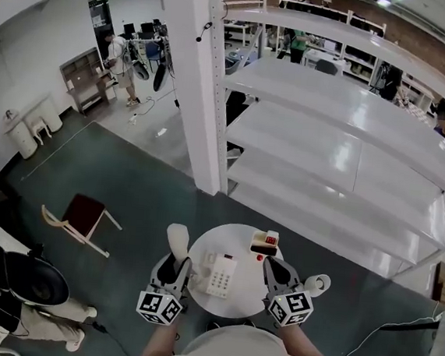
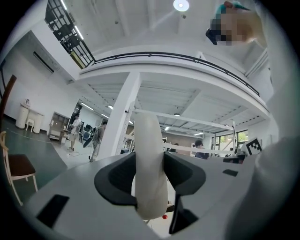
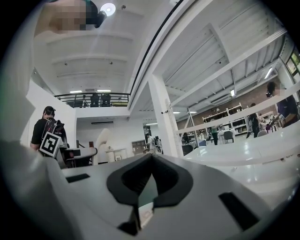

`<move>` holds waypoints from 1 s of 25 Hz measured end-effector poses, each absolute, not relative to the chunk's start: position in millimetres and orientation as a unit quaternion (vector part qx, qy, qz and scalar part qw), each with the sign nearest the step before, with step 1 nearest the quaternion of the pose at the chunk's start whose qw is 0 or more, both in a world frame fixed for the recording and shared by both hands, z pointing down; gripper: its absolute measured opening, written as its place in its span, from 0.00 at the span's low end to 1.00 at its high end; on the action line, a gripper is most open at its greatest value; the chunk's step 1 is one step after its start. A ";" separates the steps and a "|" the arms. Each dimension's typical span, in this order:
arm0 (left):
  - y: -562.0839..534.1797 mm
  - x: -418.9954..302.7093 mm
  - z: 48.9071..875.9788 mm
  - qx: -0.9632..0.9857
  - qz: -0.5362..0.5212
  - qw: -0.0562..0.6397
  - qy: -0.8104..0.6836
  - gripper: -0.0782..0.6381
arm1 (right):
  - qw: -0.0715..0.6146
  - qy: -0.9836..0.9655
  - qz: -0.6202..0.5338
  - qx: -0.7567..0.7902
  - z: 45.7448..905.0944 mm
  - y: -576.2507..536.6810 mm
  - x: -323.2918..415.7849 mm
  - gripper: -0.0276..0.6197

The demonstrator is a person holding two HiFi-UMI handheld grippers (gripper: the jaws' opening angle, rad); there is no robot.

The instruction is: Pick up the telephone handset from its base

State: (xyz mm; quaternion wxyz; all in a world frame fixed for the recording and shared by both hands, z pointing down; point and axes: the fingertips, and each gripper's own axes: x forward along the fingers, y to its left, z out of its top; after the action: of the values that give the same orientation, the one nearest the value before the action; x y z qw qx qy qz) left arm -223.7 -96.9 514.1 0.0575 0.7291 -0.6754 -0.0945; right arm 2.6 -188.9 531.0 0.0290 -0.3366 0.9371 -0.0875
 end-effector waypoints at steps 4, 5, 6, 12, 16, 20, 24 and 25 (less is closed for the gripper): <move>-97.3 -225.7 503.6 0.726 -0.112 0.058 -0.676 0.38 | 0.036 0.937 -0.087 -0.337 524.6 -190.1 3.0 0.06; -97.4 -226.2 502.6 0.726 -0.114 0.056 -0.676 0.38 | 0.038 0.937 -0.086 -0.337 524.0 -190.5 2.7 0.06; -97.5 -226.7 501.8 0.725 -0.115 0.054 -0.676 0.38 | 0.039 0.937 -0.086 -0.337 523.8 -191.0 2.3 0.06; -96.1 -226.5 497.5 0.725 -0.104 0.045 -0.680 0.38 | 0.041 0.936 -0.087 -0.339 523.0 -191.7 1.8 0.06; -97.9 -225.4 498.2 0.724 -0.085 0.029 -0.684 0.38 | 0.041 0.936 -0.087 -0.339 523.3 -194.3 1.8 0.06; -99.4 -225.4 498.0 0.724 -0.080 0.026 -0.684 0.38 | 0.042 0.936 -0.086 -0.337 522.3 -195.3 1.0 0.06; -96.1 -226.7 498.1 0.721 -0.078 0.023 -0.688 0.38 | 0.041 0.936 -0.087 -0.339 522.0 -192.2 1.0 0.06; -95.4 -227.2 498.6 0.720 -0.076 0.021 -0.690 0.38 | 0.041 0.936 -0.087 -0.339 522.5 -191.4 1.3 0.06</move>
State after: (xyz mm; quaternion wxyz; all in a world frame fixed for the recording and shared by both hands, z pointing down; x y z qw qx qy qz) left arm -227.2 -95.4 498.6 0.0213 0.7195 -0.6900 -0.0761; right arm 1.3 -191.4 522.5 0.0409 -0.3395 0.9357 -0.0874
